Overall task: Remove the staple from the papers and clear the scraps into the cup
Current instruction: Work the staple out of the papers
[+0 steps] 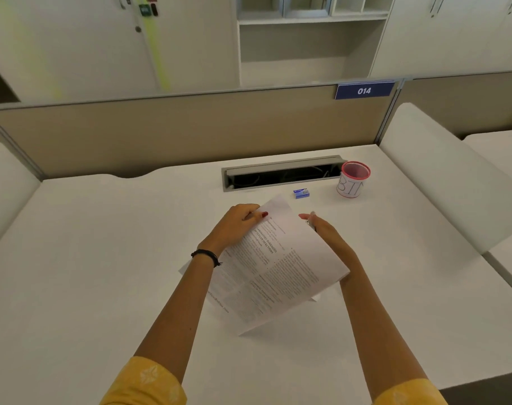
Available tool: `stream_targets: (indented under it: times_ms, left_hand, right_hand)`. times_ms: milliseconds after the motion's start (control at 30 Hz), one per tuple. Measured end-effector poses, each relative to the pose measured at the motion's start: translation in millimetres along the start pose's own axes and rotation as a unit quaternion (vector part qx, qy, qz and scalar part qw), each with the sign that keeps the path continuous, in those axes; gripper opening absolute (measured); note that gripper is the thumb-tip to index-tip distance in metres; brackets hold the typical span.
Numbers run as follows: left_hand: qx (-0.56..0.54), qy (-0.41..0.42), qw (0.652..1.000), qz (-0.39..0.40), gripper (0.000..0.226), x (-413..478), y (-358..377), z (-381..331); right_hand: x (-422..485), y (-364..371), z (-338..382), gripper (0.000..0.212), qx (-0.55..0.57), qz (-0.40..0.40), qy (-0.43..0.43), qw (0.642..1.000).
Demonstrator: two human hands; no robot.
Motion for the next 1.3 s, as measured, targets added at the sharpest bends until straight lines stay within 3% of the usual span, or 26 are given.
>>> stream_targets:
  times_ms: [233, 467, 600, 1300]
  left_hand:
    - [0.055, -0.014, 0.998, -0.002, 0.023, -31.4, -35.5, 22.7]
    - [0.116, -0.032, 0.992, 0.031, 0.025, -51.5, -51.0, 42.1]
    - [0.139, -0.037, 0.989, 0.039, 0.036, -58.4, -52.5, 46.0]
    - [0.166, -0.002, 0.986, 0.029, 0.029, -72.0, -46.5, 35.0]
  right_hand:
    - [-10.9, 52.9, 31.3, 0.038, 0.012, 0.103, -0.09, 0.991]
    - [-19.2, 81.0, 54.6, 0.033, -0.053, 0.123, -0.146, 0.98]
    - [-23.1, 95.7, 56.1, 0.034, -0.09, 0.143, -0.137, 0.976]
    - [-42.5, 108.4, 58.9, 0.013, -0.109, 0.16, -0.149, 0.97]
Point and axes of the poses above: each hand's wrist, its own x-axis towards the middle knuckle, its own y-axis out of the palm, z = x × y, the point moved 4 cm from there along x, towards the middle knuckle
